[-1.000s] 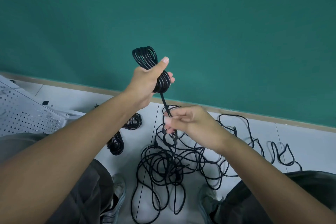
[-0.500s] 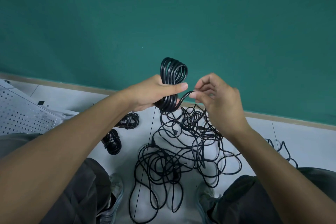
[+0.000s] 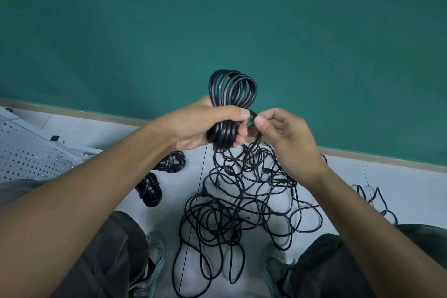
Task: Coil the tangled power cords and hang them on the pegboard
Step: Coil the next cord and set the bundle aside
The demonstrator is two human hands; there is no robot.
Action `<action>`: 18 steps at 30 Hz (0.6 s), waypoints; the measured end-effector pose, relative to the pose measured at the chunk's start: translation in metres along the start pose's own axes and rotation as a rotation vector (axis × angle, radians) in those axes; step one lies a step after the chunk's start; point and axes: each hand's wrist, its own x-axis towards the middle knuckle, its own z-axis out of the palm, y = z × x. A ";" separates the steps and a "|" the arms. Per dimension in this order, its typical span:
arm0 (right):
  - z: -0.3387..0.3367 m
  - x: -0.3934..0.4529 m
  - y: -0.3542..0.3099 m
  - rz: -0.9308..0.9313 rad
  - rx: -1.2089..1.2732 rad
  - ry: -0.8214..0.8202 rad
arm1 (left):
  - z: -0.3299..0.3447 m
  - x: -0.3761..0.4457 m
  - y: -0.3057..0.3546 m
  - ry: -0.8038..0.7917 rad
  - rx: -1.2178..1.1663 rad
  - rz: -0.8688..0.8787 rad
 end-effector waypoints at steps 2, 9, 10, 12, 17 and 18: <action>0.000 0.001 0.007 0.050 -0.046 -0.018 | -0.003 0.001 0.002 0.033 -0.029 0.015; 0.000 0.003 -0.006 0.076 0.265 0.211 | -0.008 0.007 -0.002 0.132 0.007 0.024; -0.001 0.003 -0.010 0.073 0.291 0.219 | -0.009 0.009 -0.005 0.140 0.031 0.020; -0.003 0.003 -0.018 0.065 0.331 0.210 | -0.008 0.011 -0.011 0.143 0.064 0.026; 0.003 0.004 -0.023 0.041 0.374 0.159 | 0.002 0.013 -0.019 0.129 0.087 0.068; 0.004 0.004 -0.024 0.038 0.375 0.155 | 0.005 0.013 -0.019 0.102 0.066 0.066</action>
